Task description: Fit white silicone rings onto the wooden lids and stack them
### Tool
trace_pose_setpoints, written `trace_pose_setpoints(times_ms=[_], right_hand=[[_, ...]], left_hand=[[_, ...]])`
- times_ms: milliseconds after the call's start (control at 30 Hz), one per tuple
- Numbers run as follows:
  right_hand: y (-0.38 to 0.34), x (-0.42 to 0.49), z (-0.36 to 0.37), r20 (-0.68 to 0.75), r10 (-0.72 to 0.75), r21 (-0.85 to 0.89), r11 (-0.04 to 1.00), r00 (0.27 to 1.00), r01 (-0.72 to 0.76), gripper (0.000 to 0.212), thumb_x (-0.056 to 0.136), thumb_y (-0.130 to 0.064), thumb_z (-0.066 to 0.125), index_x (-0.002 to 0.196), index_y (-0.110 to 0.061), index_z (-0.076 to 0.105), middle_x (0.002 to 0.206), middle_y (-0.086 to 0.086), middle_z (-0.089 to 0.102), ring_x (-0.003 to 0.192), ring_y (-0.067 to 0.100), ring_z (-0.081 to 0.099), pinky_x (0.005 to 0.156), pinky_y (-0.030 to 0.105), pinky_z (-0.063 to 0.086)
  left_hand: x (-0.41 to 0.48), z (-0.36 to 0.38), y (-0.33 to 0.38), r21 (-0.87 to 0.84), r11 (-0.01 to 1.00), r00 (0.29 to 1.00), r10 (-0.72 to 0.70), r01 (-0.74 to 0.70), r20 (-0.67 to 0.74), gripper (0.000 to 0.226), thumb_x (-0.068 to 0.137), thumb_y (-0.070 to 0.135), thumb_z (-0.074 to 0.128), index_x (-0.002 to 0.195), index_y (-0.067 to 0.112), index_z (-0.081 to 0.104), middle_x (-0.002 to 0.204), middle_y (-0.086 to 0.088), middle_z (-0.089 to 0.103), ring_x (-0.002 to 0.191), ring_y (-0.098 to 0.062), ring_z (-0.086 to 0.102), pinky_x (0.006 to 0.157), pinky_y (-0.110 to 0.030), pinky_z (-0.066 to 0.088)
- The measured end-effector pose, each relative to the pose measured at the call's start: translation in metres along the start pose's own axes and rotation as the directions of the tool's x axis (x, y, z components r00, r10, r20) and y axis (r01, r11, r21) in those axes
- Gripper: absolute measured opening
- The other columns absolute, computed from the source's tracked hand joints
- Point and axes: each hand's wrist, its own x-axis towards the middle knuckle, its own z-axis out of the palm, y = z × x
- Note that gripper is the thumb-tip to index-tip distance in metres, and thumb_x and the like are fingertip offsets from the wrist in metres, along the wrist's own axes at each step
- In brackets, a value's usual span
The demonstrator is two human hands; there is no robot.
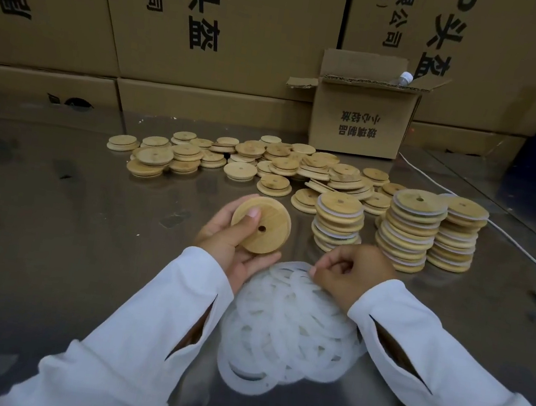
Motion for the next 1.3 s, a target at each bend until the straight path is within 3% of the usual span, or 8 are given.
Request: trace_pose_setpoints(times_ms=[133,367,567,700,800,900,1100,1300], right_hand=[[-0.003,-0.001,-0.001,-0.043,-0.118,0.049,0.991,0.992,0.121,0.018,0.081,-0.015,0.063,0.067,-0.024,0.060,0.065,-0.007,0.057,0.065,0.008,0.051,0.060,0.013,0.039],[-0.017,-0.009,-0.011,-0.262,-0.261,0.413,0.840,0.929,0.353,0.022,0.079,-0.009,0.067,0.084,-0.029,0.061,0.069,0.000,0.068,0.071,0.030,0.060,0.066,0.027,0.052],[-0.029,-0.019,-0.013,-0.282,-0.346,0.466,0.766,0.895,0.443,0.025,0.077,-0.007,0.068,0.088,-0.029,0.062,0.074,-0.004,0.070,0.069,0.037,0.058,0.063,0.035,0.052],[-0.032,-0.023,-0.014,-0.234,-0.398,0.485,0.743,0.887,0.461,0.026,0.077,-0.005,0.066,0.087,-0.029,0.062,0.071,-0.007,0.069,0.068,0.035,0.059,0.060,0.033,0.053],[-0.031,-0.021,-0.012,-0.243,-0.373,0.499,0.744,0.895,0.445,0.027,0.078,-0.004,0.065,0.088,-0.029,0.061,0.068,-0.008,0.066,0.062,0.034,0.057,0.050,0.022,0.049],[-0.028,-0.018,-0.010,-0.268,-0.329,0.525,0.738,0.905,0.424,0.025,0.080,-0.005,0.064,0.089,-0.028,0.060,0.066,-0.012,0.065,0.053,0.016,0.055,0.048,0.014,0.044],[-0.028,-0.017,-0.011,-0.305,-0.286,0.559,0.718,0.908,0.414,0.022,0.081,-0.002,0.062,0.083,-0.023,0.059,0.068,-0.007,0.064,0.048,0.003,0.054,0.045,0.013,0.042],[-0.028,-0.014,-0.011,-0.322,-0.185,0.546,0.765,0.928,0.342,0.018,0.080,-0.004,0.065,0.082,-0.020,0.060,0.064,0.002,0.061,0.036,0.006,0.050,0.042,0.017,0.044]], left_hand=[[0.000,-0.001,0.004,-0.013,1.000,1.000,0.026,-0.026,-0.017,0.017,0.084,0.015,0.056,0.095,0.026,0.064,0.108,-0.006,0.060,0.098,-0.031,0.061,0.059,-0.035,0.058],[0.007,-0.005,0.014,-0.093,0.996,0.991,0.006,-0.018,-0.134,0.013,0.088,0.019,0.055,0.096,0.027,0.062,0.116,-0.009,0.055,0.111,-0.038,0.055,0.069,-0.040,0.053],[0.000,0.003,0.008,0.017,0.999,0.999,-0.040,0.040,0.016,0.061,0.065,0.042,0.063,0.117,0.011,0.057,0.114,-0.016,0.064,0.101,-0.032,0.064,0.078,-0.042,0.057],[-0.007,0.009,0.004,0.096,0.994,0.989,-0.061,0.048,0.136,0.063,0.064,0.045,0.062,0.114,0.006,0.059,0.110,-0.018,0.067,0.099,-0.029,0.066,0.080,-0.039,0.057],[-0.009,0.009,0.000,0.192,0.981,0.977,-0.076,0.037,0.199,0.057,0.065,0.036,0.064,0.115,0.007,0.059,0.108,-0.016,0.068,0.099,-0.029,0.066,0.082,-0.037,0.056],[-0.013,0.010,-0.003,0.256,0.967,0.967,-0.078,0.014,0.243,0.052,0.065,0.024,0.065,0.114,0.009,0.060,0.104,-0.016,0.068,0.096,-0.030,0.066,0.080,-0.035,0.057],[-0.016,0.012,-0.005,0.317,0.948,0.955,-0.096,0.002,0.280,0.023,0.087,0.013,0.053,0.109,0.011,0.060,0.108,-0.021,0.065,0.096,-0.032,0.066,0.074,-0.029,0.058],[-0.016,0.012,-0.004,0.339,0.941,0.955,-0.086,-0.016,0.284,0.024,0.092,0.011,0.047,0.113,0.008,0.058,0.109,-0.022,0.064,0.091,-0.031,0.066,0.074,-0.028,0.058]])
